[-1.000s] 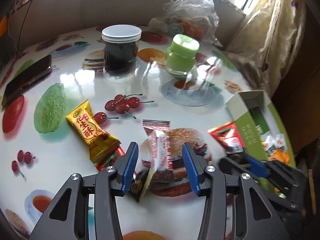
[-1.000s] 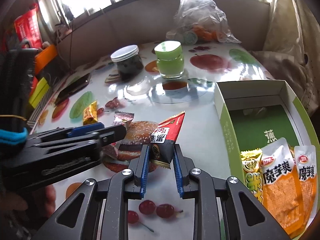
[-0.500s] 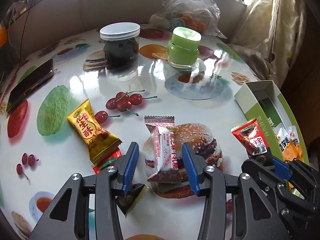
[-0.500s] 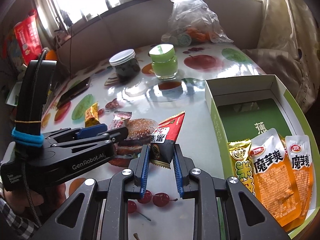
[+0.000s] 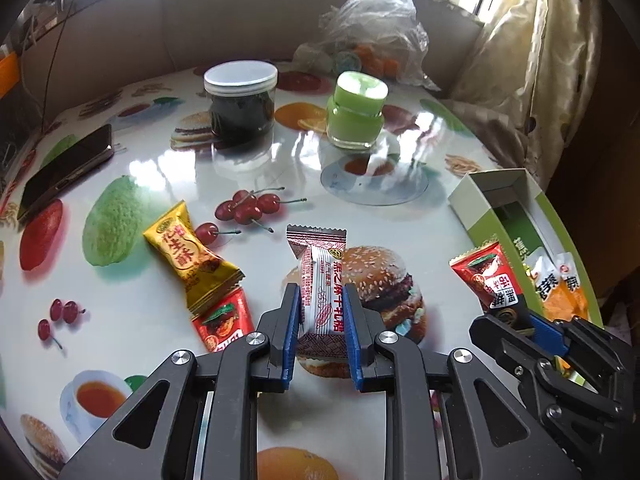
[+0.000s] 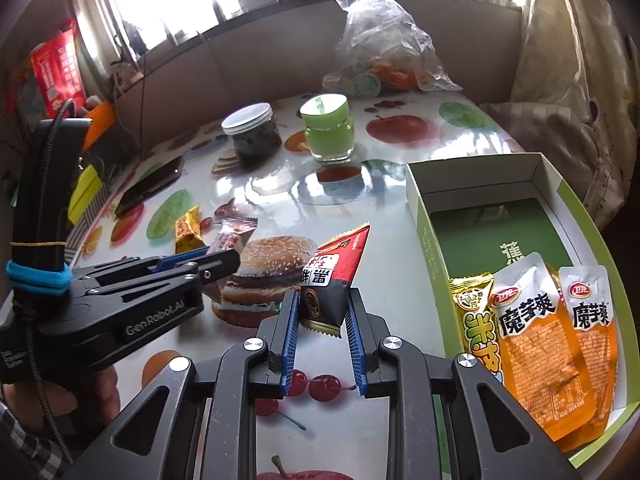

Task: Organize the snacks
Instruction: 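Grasp the pink-white wafer bar with the left gripper, then carry the wafer bar with the left gripper while the right carries the sauce packet into the box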

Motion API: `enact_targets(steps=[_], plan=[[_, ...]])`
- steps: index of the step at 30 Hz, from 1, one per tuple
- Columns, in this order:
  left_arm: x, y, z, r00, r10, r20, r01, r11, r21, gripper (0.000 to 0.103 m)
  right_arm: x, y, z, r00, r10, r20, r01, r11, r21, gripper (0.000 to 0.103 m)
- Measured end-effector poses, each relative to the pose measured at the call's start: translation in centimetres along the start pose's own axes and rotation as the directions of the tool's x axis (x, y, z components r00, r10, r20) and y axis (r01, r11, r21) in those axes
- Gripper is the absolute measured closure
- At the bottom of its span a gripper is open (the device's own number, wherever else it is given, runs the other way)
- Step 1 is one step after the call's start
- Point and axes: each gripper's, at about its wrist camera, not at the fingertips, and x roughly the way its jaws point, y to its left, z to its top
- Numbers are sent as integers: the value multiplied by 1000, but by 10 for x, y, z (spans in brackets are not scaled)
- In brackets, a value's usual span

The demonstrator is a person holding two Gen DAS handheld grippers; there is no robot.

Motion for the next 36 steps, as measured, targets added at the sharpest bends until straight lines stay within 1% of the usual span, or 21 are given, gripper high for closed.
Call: enact_targets(steps=[13,21,29,31,36], plan=[[-32,1,-11,999,-13,50,13,1000,-15,81,-22,4,-5,999,8,33,-8,1000,-2,81],[-50,-5,-19,997,-24,76,25,1000,-13,81,-41,4,-9,998,1,63,0,1000,-6,81],[-70,-15,-20,993,-35,111,34,999,12,81,-59,-2,-15,996,-1,88,1,1000,3,81],[-73,-19,-20,992,-32,120,29,999,20,81,-62,-4,-17,996,-4,91,4,1000,8,81],[-77,-31,-18,991,-49,128,44,998,44,81,-72,-13,-22,995,-18,102,16,1000,19,81]])
